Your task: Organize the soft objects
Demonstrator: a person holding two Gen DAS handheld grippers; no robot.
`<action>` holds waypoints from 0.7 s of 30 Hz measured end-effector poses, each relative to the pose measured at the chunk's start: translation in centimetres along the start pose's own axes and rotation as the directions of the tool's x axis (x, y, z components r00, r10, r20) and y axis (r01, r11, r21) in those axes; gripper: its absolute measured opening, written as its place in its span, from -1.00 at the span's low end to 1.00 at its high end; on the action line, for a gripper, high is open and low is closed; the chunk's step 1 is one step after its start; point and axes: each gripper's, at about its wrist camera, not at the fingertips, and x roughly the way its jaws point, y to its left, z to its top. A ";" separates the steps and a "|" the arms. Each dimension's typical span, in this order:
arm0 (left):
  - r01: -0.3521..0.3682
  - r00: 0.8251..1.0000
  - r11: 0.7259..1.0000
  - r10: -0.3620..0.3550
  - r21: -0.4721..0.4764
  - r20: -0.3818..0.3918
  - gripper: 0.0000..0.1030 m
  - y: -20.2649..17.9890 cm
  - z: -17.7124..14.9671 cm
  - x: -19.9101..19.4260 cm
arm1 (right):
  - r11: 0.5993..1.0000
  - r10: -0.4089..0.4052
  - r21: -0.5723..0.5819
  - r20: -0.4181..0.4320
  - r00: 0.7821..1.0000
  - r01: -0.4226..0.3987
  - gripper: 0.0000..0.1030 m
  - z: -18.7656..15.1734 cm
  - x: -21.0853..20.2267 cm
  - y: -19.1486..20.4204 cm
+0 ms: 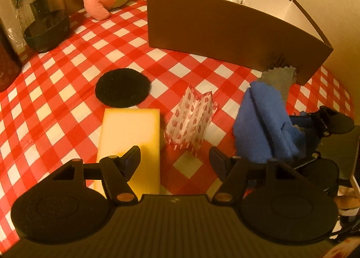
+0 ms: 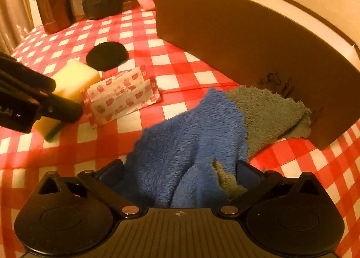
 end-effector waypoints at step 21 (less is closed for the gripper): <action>0.010 1.000 0.995 -0.013 0.103 0.025 0.27 -1.9 1.7 1.3 | 0.998 -0.030 0.058 0.057 0.998 0.026 -0.66 0.2 -3.2 -5.1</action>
